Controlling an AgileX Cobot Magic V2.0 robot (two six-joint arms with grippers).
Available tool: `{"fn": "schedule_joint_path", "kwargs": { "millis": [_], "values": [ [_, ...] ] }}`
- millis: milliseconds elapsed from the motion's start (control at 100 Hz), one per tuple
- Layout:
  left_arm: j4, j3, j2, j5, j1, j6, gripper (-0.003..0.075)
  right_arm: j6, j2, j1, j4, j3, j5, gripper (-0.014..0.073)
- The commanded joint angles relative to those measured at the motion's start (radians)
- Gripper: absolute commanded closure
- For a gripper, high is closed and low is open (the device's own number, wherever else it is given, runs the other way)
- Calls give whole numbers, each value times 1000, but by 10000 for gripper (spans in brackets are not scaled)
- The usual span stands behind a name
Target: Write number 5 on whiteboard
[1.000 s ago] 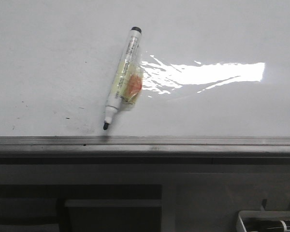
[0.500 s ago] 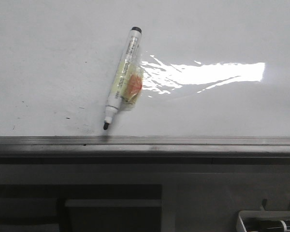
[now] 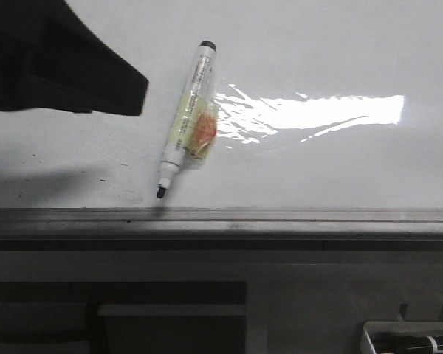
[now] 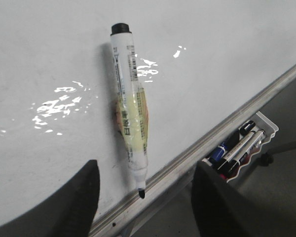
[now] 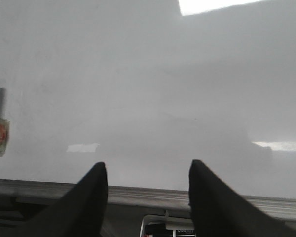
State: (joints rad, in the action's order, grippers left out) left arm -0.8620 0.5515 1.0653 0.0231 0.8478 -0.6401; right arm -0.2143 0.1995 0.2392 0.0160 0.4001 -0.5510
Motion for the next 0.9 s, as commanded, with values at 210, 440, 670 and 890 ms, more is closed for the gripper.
{"fn": "schedule_joint_path", "kwargs": {
  "millis": [210, 440, 670, 890],
  "values": [
    [-105, 36, 158, -277, 85, 12, 353, 14, 21, -7, -16, 36, 76, 259],
    [-106, 36, 229, -306, 85, 12, 353, 14, 21, -7, -16, 36, 76, 259],
    [-106, 36, 253, -327, 85, 12, 362, 14, 21, -7, -16, 36, 80, 259],
    [-106, 36, 253, -332, 85, 10, 647, 160, 21, 3, 44, 36, 131, 259]
  ]
}}
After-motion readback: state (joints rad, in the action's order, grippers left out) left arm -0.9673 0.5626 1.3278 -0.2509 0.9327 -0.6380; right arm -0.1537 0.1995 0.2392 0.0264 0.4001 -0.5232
